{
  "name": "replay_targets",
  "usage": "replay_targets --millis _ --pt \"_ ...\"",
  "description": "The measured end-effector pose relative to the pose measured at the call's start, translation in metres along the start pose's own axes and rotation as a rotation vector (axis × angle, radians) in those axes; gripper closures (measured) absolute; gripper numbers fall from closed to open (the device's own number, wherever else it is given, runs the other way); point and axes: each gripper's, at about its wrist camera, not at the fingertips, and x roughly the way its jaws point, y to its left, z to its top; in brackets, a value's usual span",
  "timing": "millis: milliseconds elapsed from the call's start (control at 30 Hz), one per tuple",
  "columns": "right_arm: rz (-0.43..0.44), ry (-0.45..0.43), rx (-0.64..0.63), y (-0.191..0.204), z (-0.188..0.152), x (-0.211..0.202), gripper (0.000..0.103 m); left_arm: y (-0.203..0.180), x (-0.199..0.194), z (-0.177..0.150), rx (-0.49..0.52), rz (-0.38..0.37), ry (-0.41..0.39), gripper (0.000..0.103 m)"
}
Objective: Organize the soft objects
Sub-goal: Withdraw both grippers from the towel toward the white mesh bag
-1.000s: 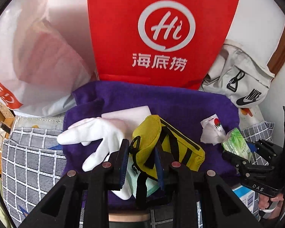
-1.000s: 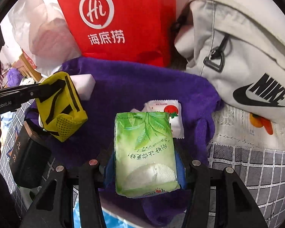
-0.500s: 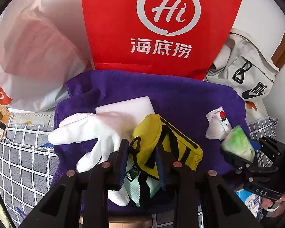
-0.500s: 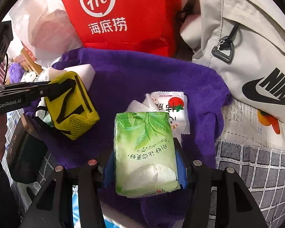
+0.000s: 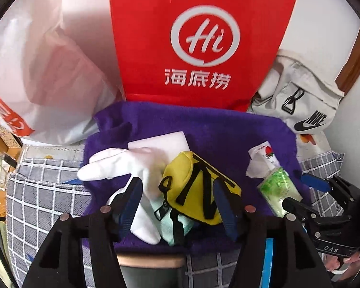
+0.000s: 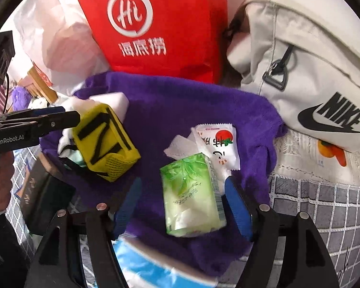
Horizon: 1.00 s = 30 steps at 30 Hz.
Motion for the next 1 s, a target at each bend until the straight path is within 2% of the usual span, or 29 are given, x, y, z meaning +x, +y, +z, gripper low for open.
replay_targets --millis 133,267,433,633,700,767,1000 --pt "0.023 -0.054 0.019 0.012 -0.012 -0.031 0.031 0.004 -0.028 -0.008 0.004 0.015 -0.048 0.044" --pt "0.000 -0.097 0.037 0.033 -0.028 -0.053 0.031 0.014 -0.055 -0.026 -0.033 0.027 -0.086 0.044" --pt "0.051 -0.108 0.013 0.069 -0.056 -0.067 0.031 0.032 -0.089 -0.056 -0.049 0.052 -0.117 0.044" --pt "0.095 -0.068 -0.075 0.110 -0.092 -0.069 0.036 0.062 -0.114 -0.093 -0.135 0.114 -0.137 0.044" --pt "0.112 -0.055 -0.092 0.121 -0.102 -0.068 0.045 0.070 -0.117 -0.105 -0.139 0.138 -0.132 0.044" --pt "0.122 -0.038 -0.103 0.130 -0.112 -0.064 0.048 0.078 -0.120 -0.116 -0.153 0.154 -0.137 0.044" --pt "0.127 0.036 -0.179 0.159 -0.146 -0.046 0.056 0.094 -0.115 -0.155 -0.219 0.133 -0.115 0.044"
